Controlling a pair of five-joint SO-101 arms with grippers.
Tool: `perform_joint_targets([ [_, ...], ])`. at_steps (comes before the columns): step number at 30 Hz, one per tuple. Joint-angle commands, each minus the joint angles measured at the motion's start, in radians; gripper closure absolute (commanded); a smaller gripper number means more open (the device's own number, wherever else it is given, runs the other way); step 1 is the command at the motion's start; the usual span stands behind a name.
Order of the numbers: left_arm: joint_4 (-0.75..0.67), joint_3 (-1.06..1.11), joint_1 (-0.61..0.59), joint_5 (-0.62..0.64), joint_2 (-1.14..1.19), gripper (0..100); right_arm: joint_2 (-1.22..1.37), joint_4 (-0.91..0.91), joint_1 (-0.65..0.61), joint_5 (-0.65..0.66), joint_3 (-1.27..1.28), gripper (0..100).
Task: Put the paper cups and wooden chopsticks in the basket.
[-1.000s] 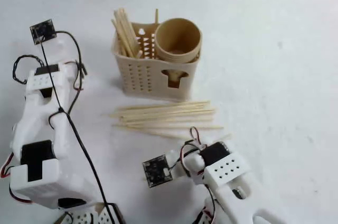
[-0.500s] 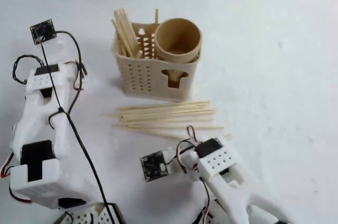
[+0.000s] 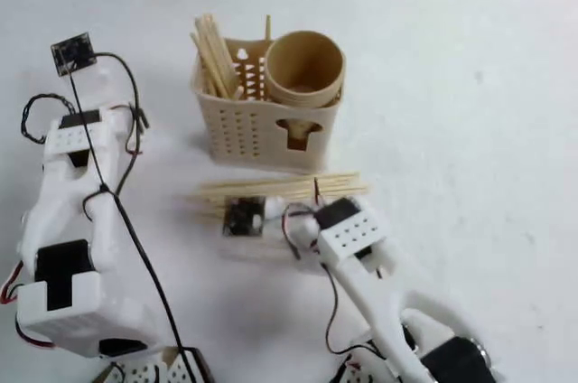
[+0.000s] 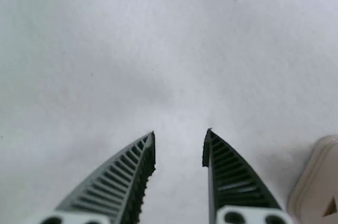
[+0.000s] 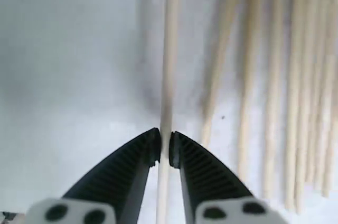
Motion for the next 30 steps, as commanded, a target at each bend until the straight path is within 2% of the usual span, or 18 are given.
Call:
perform_joint_targets([
  [1, -0.017, -0.008, 0.005, 0.006, -0.027, 83, -0.11, 0.116, -0.01, -0.164, -0.256, 98.3],
  [7, -0.017, -0.009, 0.005, 0.006, -0.027, 83, -0.199, 0.128, -0.01, -0.609, -0.647, 98.3],
  [11, -0.017, -0.008, 0.005, 0.006, -0.027, 83, -0.153, 0.015, -0.01, -0.776, -0.853, 98.3],
  [20, -0.017, -0.006, 0.005, 0.006, -0.027, 83, 0.199, -0.45, -0.01, -0.928, -1.115, 98.3],
  [24, -0.017, -0.008, 0.005, 0.006, -0.027, 83, 0.288, -0.486, -0.004, -0.925, -1.14, 98.3],
  [30, -0.018, -0.009, 0.007, 0.006, -0.027, 83, 0.286, -0.521, -0.01, -0.925, -1.06, 98.1],
])
